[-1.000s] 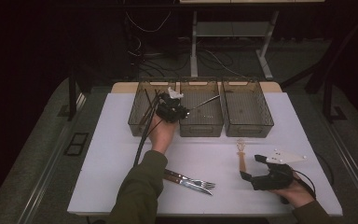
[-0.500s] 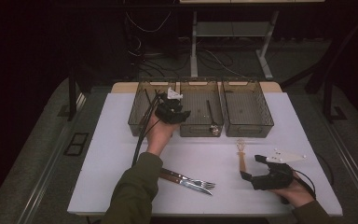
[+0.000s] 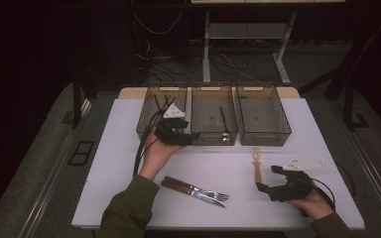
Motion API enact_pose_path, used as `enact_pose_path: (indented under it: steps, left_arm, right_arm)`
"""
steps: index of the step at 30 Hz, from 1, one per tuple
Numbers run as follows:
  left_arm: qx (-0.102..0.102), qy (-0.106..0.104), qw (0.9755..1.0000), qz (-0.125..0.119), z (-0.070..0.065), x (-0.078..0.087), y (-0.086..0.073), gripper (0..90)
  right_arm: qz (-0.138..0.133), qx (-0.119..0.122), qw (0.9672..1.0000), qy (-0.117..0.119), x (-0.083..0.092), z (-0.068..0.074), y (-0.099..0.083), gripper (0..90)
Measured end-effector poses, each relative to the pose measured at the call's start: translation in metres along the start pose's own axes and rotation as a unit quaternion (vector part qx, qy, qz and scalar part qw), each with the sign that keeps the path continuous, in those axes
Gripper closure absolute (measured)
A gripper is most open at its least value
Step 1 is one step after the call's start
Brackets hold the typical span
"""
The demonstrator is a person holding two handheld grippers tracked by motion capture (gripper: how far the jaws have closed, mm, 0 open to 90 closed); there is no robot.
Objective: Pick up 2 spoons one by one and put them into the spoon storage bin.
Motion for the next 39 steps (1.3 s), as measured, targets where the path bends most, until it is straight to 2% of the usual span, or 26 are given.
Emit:
enact_pose_path:
  steps: [3, 6, 9, 12, 18, 23, 24, 25, 29, 32, 36, 39]
  left_arm:
    - [-0.004, -0.005, 1.0, -0.002, -0.005, 0.009, -0.01, 29.3]
    - [-0.006, -0.007, 1.0, -0.002, -0.008, 0.019, -0.022, 25.7]
    - [0.0, -0.016, 0.9999, -0.004, -0.012, 0.026, -0.035, 22.0]
    - [-0.005, -0.018, 0.9998, -0.004, -0.013, 0.033, -0.047, 18.9]
    - [-0.004, -0.03, 0.9993, -0.02, -0.015, 0.048, -0.072, 14.3]
    - [-0.01, -0.039, 0.9991, -0.013, -0.017, 0.056, -0.093, 12.2]
    - [-0.004, -0.042, 0.999, -0.013, -0.018, 0.057, -0.096, 11.2]
    - [-0.007, -0.046, 0.9989, -0.008, -0.019, 0.059, -0.1, 9.9]
    - [-0.005, -0.052, 0.9986, -0.008, -0.023, 0.064, -0.111, 4.6]
    - [-0.007, -0.049, 0.9987, -0.009, -0.026, 0.069, -0.119, 2.4]
    - [-0.006, -0.056, 0.9984, -0.007, -0.032, 0.073, -0.126, 0.0]
    - [-0.01, -0.06, 0.9982, -0.001, -0.035, 0.071, -0.129, 0.0]
  right_arm:
    - [0.001, -0.005, 1.0, -0.001, 0.002, -0.001, 0.003, 11.5]
    - [0.007, 0.006, 0.9999, -0.009, 0.003, -0.003, 0.005, 11.6]
    - [0.017, 0.002, 0.9997, -0.016, 0.002, -0.006, 0.007, 13.3]
    - [0.025, -0.006, 0.9995, -0.021, 0.0, -0.009, 0.009, 16.6]
    - [0.02, -0.019, 0.999, -0.034, -0.001, -0.019, 0.015, 33.4]
    - [0.015, -0.033, 0.9984, -0.044, -0.002, -0.03, 0.023, 50.7]
    - [0.016, -0.033, 0.9982, -0.047, -0.003, -0.032, 0.024, 53.7]
    - [0.016, -0.034, 0.9981, -0.048, -0.005, -0.035, 0.026, 57.3]
    - [0.022, -0.032, 0.9972, -0.064, -0.011, -0.046, 0.031, 70.5]
    - [0.026, -0.033, 0.9963, -0.075, -0.016, -0.055, 0.034, 77.7]
    - [0.035, -0.038, 0.9946, -0.09, -0.023, -0.068, 0.037, 88.5]
    - [0.038, -0.042, 0.9936, -0.098, -0.029, -0.076, 0.042, 89.9]
Point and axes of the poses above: each handheld gripper's, and its own axes: x roughly backward along the jaws, y roughly out of its top, z roughly to its left, the point moved 10 cm from there along -x, roughly forward along the jaws, and after that the axes turned 3 degrees about y, right-handed, at the moved point
